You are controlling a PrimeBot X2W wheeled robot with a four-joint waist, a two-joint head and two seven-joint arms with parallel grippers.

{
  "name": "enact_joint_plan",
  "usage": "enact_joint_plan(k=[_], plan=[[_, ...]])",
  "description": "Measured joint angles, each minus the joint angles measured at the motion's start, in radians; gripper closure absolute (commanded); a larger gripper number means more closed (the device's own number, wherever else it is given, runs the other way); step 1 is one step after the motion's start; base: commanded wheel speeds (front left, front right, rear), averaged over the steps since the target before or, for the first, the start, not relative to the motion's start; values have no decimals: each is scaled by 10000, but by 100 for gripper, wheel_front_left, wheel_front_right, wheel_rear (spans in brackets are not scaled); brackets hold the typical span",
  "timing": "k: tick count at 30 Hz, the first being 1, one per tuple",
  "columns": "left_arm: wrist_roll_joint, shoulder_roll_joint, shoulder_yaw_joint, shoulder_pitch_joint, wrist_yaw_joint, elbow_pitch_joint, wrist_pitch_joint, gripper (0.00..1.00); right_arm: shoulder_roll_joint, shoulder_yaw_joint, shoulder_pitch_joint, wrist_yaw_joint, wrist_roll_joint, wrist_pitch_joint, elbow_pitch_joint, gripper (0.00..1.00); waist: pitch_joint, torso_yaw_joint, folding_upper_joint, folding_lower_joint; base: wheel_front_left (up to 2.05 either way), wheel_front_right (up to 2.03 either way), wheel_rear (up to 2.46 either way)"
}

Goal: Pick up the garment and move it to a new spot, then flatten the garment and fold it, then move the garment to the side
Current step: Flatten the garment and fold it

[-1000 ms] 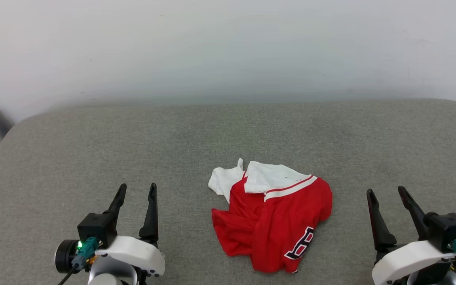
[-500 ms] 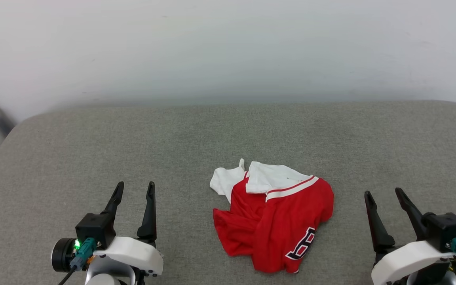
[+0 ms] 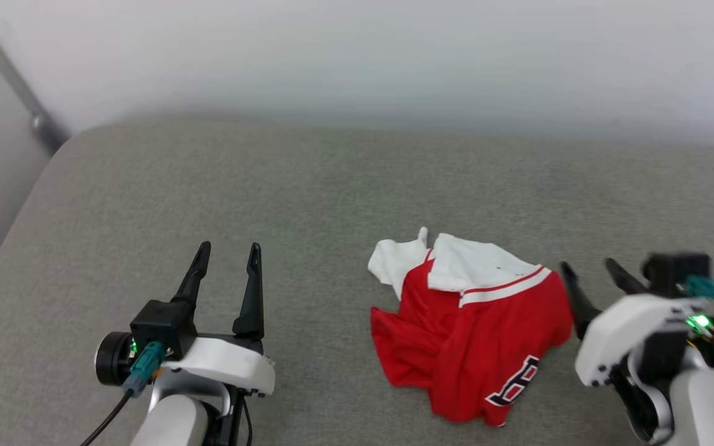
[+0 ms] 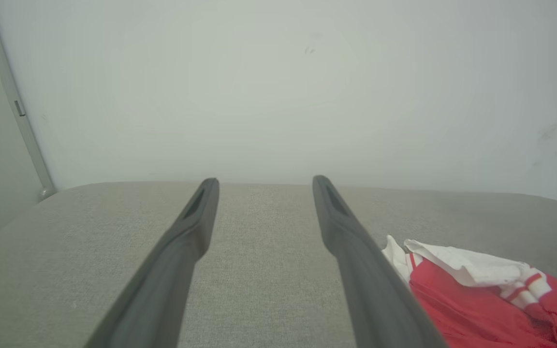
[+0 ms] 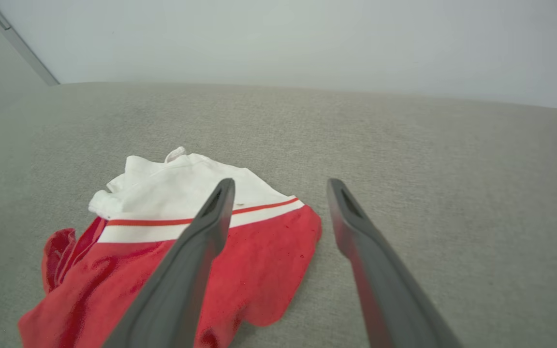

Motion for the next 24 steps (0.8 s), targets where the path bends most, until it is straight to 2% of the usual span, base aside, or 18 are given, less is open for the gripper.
enact_joint_plan(k=[10,14,16,17,18,19,24], plan=[[305,-491,77,-356,-207,-63,-2,0,-1258,2894,-1755,0,2054,4433,123,0,777,988,0,1,0,0,0],[435,-621,190,-383,-318,-54,-2,0,-1657,3271,-1934,0,2153,5672,318,0,949,1166,0,2,0,0,0],[489,-681,240,-383,-372,-38,-2,0,-1755,3260,-1978,0,2104,5889,372,0,981,1189,0,2,0,0,0],[522,-708,261,-384,-405,-31,-2,0,-1768,3267,-2030,0,2092,6048,441,20,992,1181,0,2,0,0,0],[539,-719,293,-384,-453,-17,-2,0,-1793,3271,-2045,2,2067,6126,487,71,1001,1168,0,2,0,0,0],[562,-732,313,-386,-466,-10,-2,0,-1814,3266,-2056,0,2059,6125,500,100,1008,1150,0,2,0,0,0],[688,-809,510,-388,-537,8,-2,0,-1887,2991,-2291,0,1983,5530,203,100,969,913,0,2,0,0,0]])
